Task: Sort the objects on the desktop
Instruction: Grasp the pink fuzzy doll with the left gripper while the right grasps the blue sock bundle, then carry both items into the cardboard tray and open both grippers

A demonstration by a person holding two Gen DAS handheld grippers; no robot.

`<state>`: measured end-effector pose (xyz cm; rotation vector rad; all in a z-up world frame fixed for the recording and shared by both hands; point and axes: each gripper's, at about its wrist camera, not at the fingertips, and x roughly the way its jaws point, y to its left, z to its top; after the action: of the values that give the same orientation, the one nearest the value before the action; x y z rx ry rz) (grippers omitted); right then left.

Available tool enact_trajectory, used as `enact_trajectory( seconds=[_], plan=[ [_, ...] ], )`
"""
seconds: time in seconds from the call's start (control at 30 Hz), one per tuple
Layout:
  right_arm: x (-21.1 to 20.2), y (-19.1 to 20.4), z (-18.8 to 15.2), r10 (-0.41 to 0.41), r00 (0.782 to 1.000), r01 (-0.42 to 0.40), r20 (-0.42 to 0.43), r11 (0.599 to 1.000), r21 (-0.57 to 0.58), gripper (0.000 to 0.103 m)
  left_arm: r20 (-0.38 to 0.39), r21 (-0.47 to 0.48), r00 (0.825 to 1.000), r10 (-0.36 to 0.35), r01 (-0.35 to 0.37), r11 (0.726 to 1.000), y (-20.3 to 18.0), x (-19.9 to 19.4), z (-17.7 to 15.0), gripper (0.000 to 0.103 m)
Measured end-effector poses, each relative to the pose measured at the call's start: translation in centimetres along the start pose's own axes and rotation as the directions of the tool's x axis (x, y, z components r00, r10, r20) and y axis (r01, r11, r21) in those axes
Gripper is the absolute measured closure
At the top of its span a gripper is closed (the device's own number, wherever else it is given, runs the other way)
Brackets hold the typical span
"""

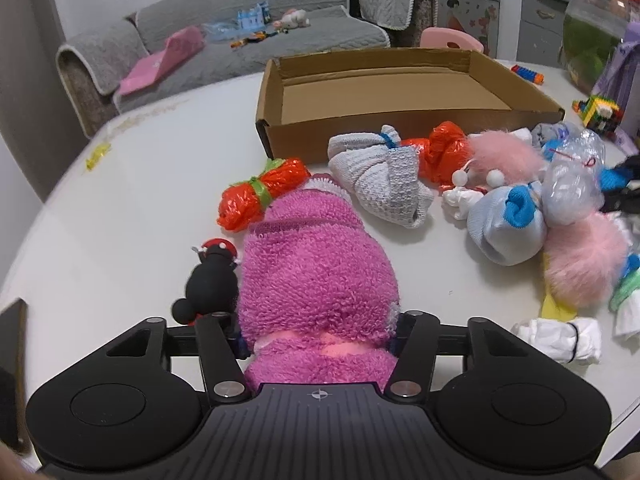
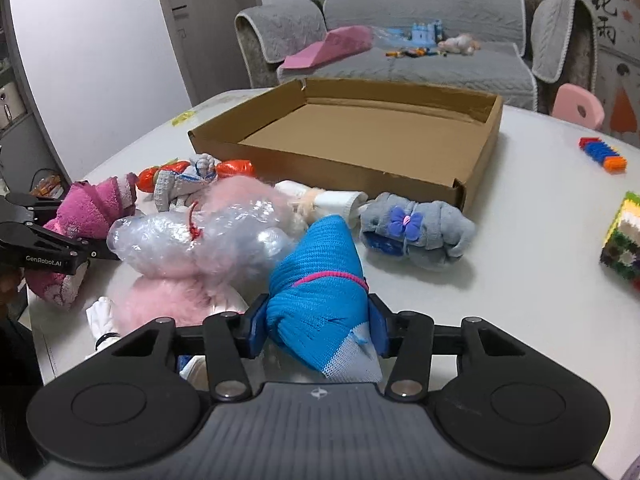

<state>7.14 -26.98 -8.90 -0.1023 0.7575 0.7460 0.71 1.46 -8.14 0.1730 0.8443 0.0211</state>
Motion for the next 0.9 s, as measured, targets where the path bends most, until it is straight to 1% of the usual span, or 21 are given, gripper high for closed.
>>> enact_trajectory(
  seconds=[0.07,0.2,0.27,0.37,0.47,0.53,0.63,0.7,0.83,0.9],
  plan=[
    [-1.1,-0.4,-0.2,0.009,0.999,-0.010,0.030,1.000,0.021,0.058,0.007,0.014,1.000,0.010,-0.010,1.000,-0.2,-0.3,0.0,0.044],
    [-3.3,-0.8,-0.6,0.001,0.995,-0.006,0.096,0.998,0.057,0.058,0.053,-0.013,0.999,0.008,-0.007,1.000,0.4,-2.2,0.6,0.045],
    [-4.3,-1.1,-0.6,-0.005,0.992,-0.004,0.129,0.997,0.071,0.058,0.075,-0.032,0.997,0.007,-0.005,0.999,0.8,-3.6,0.9,0.045],
    [-5.1,-1.4,-0.2,-0.018,0.985,0.002,0.172,0.996,0.091,0.058,0.102,-0.033,0.995,0.020,-0.017,0.999,1.2,-6.1,1.6,0.045],
    [-5.9,-1.4,0.3,-0.023,0.976,0.002,0.215,0.995,0.100,0.058,0.143,-0.034,0.988,0.052,-0.048,0.998,2.0,-8.6,2.9,0.045],
    [-6.8,-1.4,0.9,-0.023,0.967,-0.007,0.254,0.993,0.116,0.058,0.165,-0.042,0.985,0.059,-0.053,0.998,2.9,-10.0,4.1,0.044],
    [-8.0,-1.1,2.5,-0.038,0.952,0.002,0.302,0.993,0.118,0.058,0.202,-0.047,0.976,0.087,-0.079,0.996,4.0,-11.5,6.3,0.044],
    [-8.4,-0.9,4.3,-0.049,0.944,0.011,0.325,0.993,0.117,0.058,0.217,-0.048,0.971,0.102,-0.093,0.994,4.6,-11.7,8.2,0.044],
    [-7.6,-0.6,8.4,-0.077,0.932,0.052,0.353,0.995,0.079,0.058,0.236,-0.043,0.968,0.084,-0.076,0.996,4.4,-10.3,12.7,0.044],
    [-6.3,-0.8,10.5,-0.077,0.929,0.052,0.363,0.996,0.078,0.058,0.239,-0.035,0.969,0.068,-0.062,0.997,3.8,-9.2,15.0,0.044]
  ],
)
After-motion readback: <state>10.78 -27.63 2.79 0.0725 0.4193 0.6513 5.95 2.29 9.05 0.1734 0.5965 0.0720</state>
